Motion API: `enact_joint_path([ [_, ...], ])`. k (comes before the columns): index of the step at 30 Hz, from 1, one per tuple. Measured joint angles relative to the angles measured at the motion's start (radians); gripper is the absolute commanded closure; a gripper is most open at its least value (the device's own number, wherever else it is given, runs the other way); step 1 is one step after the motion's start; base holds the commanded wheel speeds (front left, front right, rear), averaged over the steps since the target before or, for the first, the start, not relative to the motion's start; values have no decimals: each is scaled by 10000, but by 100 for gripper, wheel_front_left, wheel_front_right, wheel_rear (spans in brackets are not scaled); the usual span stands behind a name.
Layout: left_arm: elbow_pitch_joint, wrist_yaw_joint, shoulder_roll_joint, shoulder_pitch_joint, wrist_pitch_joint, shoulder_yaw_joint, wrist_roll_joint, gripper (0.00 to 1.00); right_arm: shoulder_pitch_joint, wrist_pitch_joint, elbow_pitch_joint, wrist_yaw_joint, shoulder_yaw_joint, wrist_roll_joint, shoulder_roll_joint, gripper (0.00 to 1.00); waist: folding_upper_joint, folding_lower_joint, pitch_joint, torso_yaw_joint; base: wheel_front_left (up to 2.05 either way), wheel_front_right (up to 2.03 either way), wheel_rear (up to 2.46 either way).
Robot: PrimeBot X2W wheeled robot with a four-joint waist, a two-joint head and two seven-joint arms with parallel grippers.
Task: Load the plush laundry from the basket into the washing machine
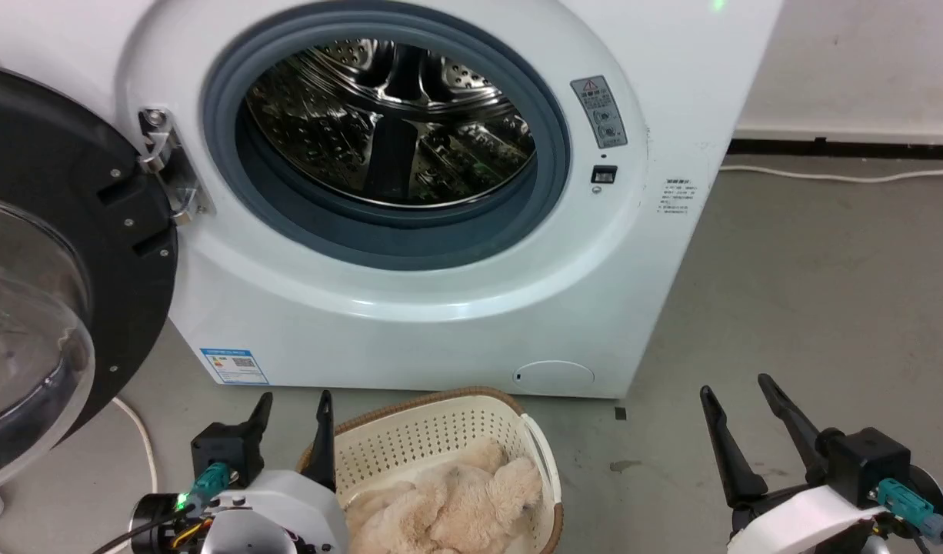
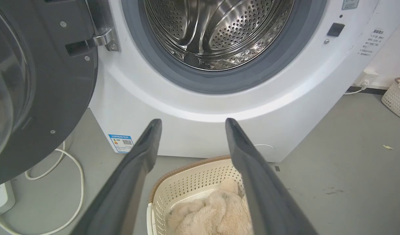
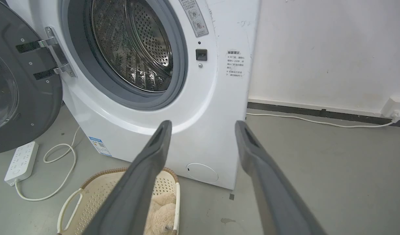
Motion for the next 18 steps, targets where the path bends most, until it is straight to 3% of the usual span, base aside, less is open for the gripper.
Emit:
enact_joint_path([
  [18, 2102, -130, 303, -1028, 685, -579, -546, 0, -38, -368, -15, -2, -8, 543, 0, 0, 0, 0, 1078, -387, 0, 0, 0],
])
